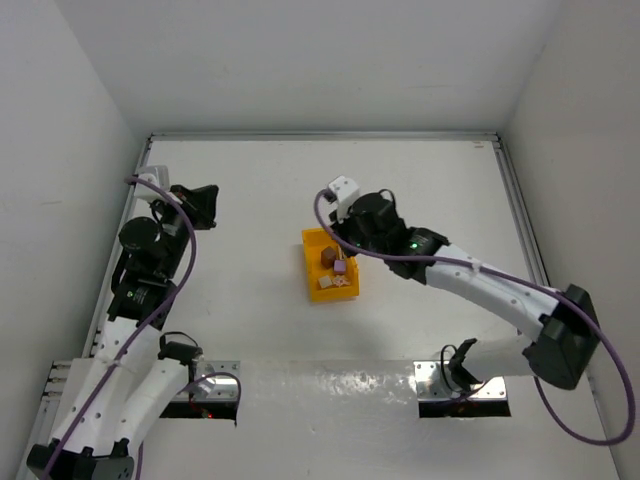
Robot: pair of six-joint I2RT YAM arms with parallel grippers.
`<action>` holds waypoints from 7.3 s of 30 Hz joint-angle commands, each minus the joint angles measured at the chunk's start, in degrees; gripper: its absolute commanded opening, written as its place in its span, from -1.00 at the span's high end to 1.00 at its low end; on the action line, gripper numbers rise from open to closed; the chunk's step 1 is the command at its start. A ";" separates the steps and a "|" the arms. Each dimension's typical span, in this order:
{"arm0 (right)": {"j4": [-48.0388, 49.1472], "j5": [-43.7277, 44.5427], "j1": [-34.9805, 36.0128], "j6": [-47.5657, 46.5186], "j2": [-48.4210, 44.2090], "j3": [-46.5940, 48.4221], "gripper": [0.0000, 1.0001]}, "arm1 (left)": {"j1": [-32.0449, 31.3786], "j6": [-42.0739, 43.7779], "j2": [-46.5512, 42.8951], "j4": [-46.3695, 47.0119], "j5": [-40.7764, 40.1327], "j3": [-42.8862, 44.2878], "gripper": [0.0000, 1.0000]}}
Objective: Build the wood block tower
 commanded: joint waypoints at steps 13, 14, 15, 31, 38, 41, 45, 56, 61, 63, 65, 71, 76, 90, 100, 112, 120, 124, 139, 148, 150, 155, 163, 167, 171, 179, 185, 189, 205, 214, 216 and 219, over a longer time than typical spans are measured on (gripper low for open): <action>-0.80 13.40 11.83 8.17 25.47 11.47 -0.32 | -0.55 -1.69 -4.14 -6.61 -18.44 1.91 0.85; -0.88 14.47 11.83 9.22 26.45 11.64 -0.30 | -0.55 -1.60 -4.14 -6.61 -18.27 1.82 0.84; -0.71 16.13 11.83 9.49 27.24 11.56 -0.27 | -0.55 -1.60 -4.05 -6.52 -18.09 1.82 0.82; 3.42 14.92 10.43 11.52 37.54 12.97 0.93 | -0.55 -1.60 -3.44 -5.73 -15.37 1.38 0.79; 16.31 -10.07 4.74 15.64 21.13 2.96 1.00 | -0.55 -1.86 -3.09 -5.29 -14.49 1.20 0.78; 18.97 -17.84 0.34 20.56 18.38 0.31 1.00 | -0.55 -1.95 -3.00 -5.12 -14.31 1.11 0.78; 32.01 -31.64 -5.38 31.09 16.79 -4.69 1.00 | -0.55 -1.95 -2.82 -5.03 -13.96 1.03 0.78; 68.14 -47.22 -14.44 62.82 20.30 -16.39 1.00 | -0.55 -1.69 -2.73 -5.20 -14.66 1.11 0.78; 89.75 -46.35 -14.27 79.16 28.90 -13.77 1.00 | -0.55 -1.95 -2.21 -5.03 -13.96 1.11 0.78; 101.36 -44.16 -14.10 91.28 37.24 -10.79 1.00 | -0.55 -1.95 -2.03 -4.94 -13.96 1.03 0.77; 108.54 -42.92 -14.18 96.23 41.21 -10.41 1.00 | -0.55 -1.78 -2.47 -5.03 -14.57 1.03 0.77; 108.45 -42.39 -14.18 92.38 36.31 -16.82 1.00 | -0.55 -1.86 -2.30 -5.20 -14.31 1.11 0.78; 108.28 -42.12 -13.48 94.31 40.88 -13.14 1.00 | -0.55 -1.60 -2.03 -5.02 -13.86 1.11 0.77; 108.10 -36.41 -11.81 83.41 34.97 -16.25 1.00 | -0.64 -1.95 -2.21 -4.68 -13.18 0.76 0.77; 108.19 -35.26 -10.31 82.25 38.22 -17.20 1.00 | -1.96 -1.51 -0.55 -4.33 -14.22 1.02 0.77; 108.19 -30.71 -6.36 83.50 34.99 -19.56 1.00 | -2.13 -1.16 0.87 -5.73 -14.13 1.12 0.76; 108.36 -28.87 -5.13 82.54 32.98 -23.77 1.00 | -2.40 -0.89 0.96 -5.73 -14.48 0.76 0.75; 108.36 -31.74 -7.24 89.00 41.28 -13.69 1.00 | -2.40 -0.72 2.80 -4.24 -10.97 1.11 0.75; 108.36 -29.72 -6.45 87.15 40.41 -12.20 1.00 | -2.31 -0.28 4.02 -3.27 -9.65 1.02 0.71; 108.36 -30.24 -6.46 90.33 39.27 -11.47 1.00 | -2.57 -0.10 4.29 -3.62 -9.92 1.20 0.71; 108.36 -29.91 -4.79 85.98 35.71 -17.59 1.00 | -2.84 0.33 3.95 -4.58 -11.93 1.29 0.71; 108.36 -30.16 -6.54 92.15 41.29 -8.95 1.00 | -2.93 0.16 5.00 -3.62 -10.45 1.29 0.69; 108.36 -27.80 -6.79 93.26 38.65 -7.73 1.00 | -3.01 0.77 5.09 -4.15 -11.50 1.03 0.11; 108.36 -26.58 -4.00 87.20 33.78 -18.66 1.00 | -3.01 0.86 4.13 -4.94 -12.11 0.85 0.10; 108.36 -28.32 -5.13 88.83 39.52 -10.00 1.00 | -3.01 0.60 5.17 -3.71 -10.44 0.93 0.10; 108.28 -37.87 -5.65 84.55 35.78 -6.13 1.00 | -2.93 0.69 4.38 -3.79 -9.12 0.67 0.10; 86.27 -44.40 -7.94 70.78 30.95 -1.98 1.00 | -2.93 1.04 1.93 -4.24 -10.53 0.41 0.11; 65.88 -43.81 -12.59 52.03 24.28 -2.68 1.00 | -3.01 0.95 1.22 -4.32 -9.92 0.59 0.11; -4.49 15.55 -25.51 -5.80 21.53 10.06 1.00 | -3.01 0.51 -2.12 -4.24 -7.89 0.59 0.16; -4.66 12.99 -32.11 -7.12 29.09 13.66 1.00 | -3.19 0.42 -2.56 -4.32 -7.81 0.50 0.17; -5.10 12.46 -32.73 -6.50 29.89 14.63 1.00 | -3.19 0.42 -2.73 -4.24 -7.89 0.50 0.17; -5.37 11.93 -32.99 -4.66 31.56 14.46 1.00 | -3.19 0.42 -2.82 -4.41 -8.07 0.50 0.17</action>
